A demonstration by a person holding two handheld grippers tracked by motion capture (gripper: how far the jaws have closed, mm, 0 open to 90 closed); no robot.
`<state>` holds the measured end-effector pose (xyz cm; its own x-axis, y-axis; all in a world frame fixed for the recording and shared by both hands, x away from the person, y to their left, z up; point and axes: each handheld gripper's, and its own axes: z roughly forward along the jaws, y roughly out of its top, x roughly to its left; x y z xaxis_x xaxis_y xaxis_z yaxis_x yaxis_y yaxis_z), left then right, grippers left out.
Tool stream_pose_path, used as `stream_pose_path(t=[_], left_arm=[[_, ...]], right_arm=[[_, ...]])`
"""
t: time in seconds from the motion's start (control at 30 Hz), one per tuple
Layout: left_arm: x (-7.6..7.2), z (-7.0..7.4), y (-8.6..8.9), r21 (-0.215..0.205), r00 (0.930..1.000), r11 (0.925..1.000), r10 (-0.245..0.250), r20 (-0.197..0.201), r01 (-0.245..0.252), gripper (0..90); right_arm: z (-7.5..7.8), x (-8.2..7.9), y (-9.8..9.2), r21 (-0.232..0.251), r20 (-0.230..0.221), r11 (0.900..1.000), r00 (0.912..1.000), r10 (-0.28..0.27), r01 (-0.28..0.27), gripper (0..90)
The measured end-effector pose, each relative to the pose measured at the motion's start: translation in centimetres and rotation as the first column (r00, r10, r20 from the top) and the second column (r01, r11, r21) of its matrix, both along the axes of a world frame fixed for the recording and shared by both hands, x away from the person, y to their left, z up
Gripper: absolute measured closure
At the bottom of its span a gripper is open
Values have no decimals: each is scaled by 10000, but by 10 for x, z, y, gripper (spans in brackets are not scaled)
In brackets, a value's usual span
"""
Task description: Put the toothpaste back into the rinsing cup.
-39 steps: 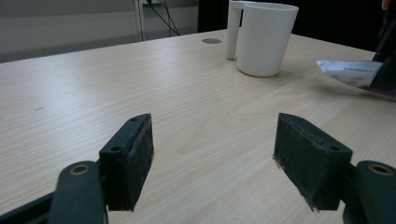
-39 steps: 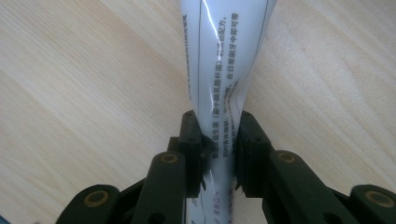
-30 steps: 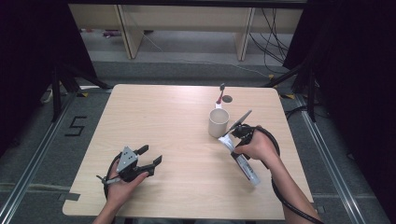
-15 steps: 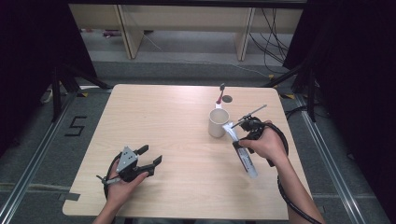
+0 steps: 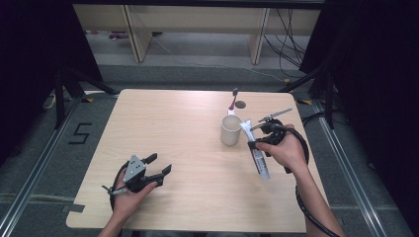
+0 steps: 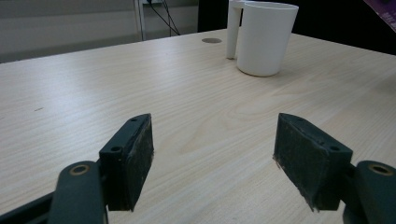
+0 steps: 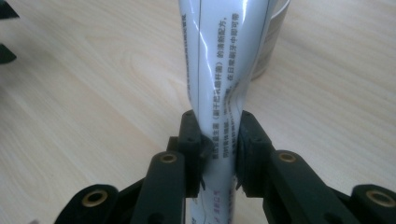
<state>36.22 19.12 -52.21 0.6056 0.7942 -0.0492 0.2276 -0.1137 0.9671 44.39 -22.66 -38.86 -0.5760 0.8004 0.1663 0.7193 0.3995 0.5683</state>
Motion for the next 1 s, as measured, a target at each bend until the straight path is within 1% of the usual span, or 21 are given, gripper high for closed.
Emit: stream_pose_path(t=[0.07,0.1,0.23,0.27,0.3,0.33,0.37,0.43,0.47,0.5,0.53,0.57,0.6,0.63,0.67,0.73,0.83,0.9,0.93,0.97,1.0], left_arm=[[0,0,0,11,10000,10000,-4,-12,4,283],[0,0,0,26,10000,10000,9,-22,-8,283],[0,0,0,35,10000,10000,-1,-18,1,283],[0,0,0,48,10000,10000,12,-15,-12,283],[0,0,0,49,10000,10000,12,-2,-12,283],[0,0,0,45,10000,10000,15,-3,-15,283],[0,0,0,44,10000,10000,12,4,-12,283],[0,0,0,38,10000,10000,10,3,-10,283],[0,0,0,41,10000,10000,11,-1,-11,283],[0,0,0,43,10000,10000,12,4,-12,283],[0,0,0,47,10000,10000,10,16,-10,284],[0,0,-1,38,10000,10000,7,22,-7,283],[0,0,-1,39,10000,10000,1,24,-2,283],[0,0,-1,28,10000,10000,7,27,-7,283],[0,0,-1,-4,10000,10000,-4,47,4,283],[-1,0,-1,26,10000,10000,9,26,-9,283],[-1,0,-1,20,10000,10000,2,25,-3,283],[-1,0,-1,20,10000,10000,5,28,-5,283],[0,0,-1,-10,10000,10000,7,36,-7,283],[-1,0,-1,-3,10000,10000,19,27,-19,283],[-1,0,-1,-63,10000,10000,3,42,-3,283]], right_arm=[[2,0,-1,148,-8,9997,9998,-176,176,750],[2,1,-2,205,214,9997,9997,-133,129,750],[6,-1,-2,472,334,9977,9981,-508,492,750],[5,-1,-2,699,519,9962,9971,-553,516,750],[8,-1,-3,604,463,9970,9976,-517,489,750],[9,-1,-3,732,480,9958,9971,-584,548,750],[8,-1,-3,971,727,9933,9949,-702,629,750],[11,-1,-5,938,794,9933,9940,-752,677,749],[9,2,-6,1084,1514,9931,9867,-599,436,749],[11,2,-7,1050,1332,9938,9898,-509,369,749],[11,1,-7,1083,1401,9932,9885,-573,423,749],[13,0,-7,1189,1148,9904,9898,-840,702,749],[13,-1,-7,1254,1216,9894,9886,-887,733,749],[12,0,-7,1462,1435,9860,9845,-1008,796,749],[14,-2,-7,1419,1174,9858,9874,-1063,893,749],[14,-1,-9,1496,1459,9851,9835,-1071,851,749],[15,-1,-9,1758,1538,9799,9806,-1218,942,749],[15,0,-11,1777,2007,9806,9724,-1188,832,749],[16,1,-12,1783,2125,9808,9701,-1169,791,749],[16,1,-12,1867,2242,9790,9667,-1232,815,749],[17,0,-12,2054,2172,9746,9668,-1343,892,749]])
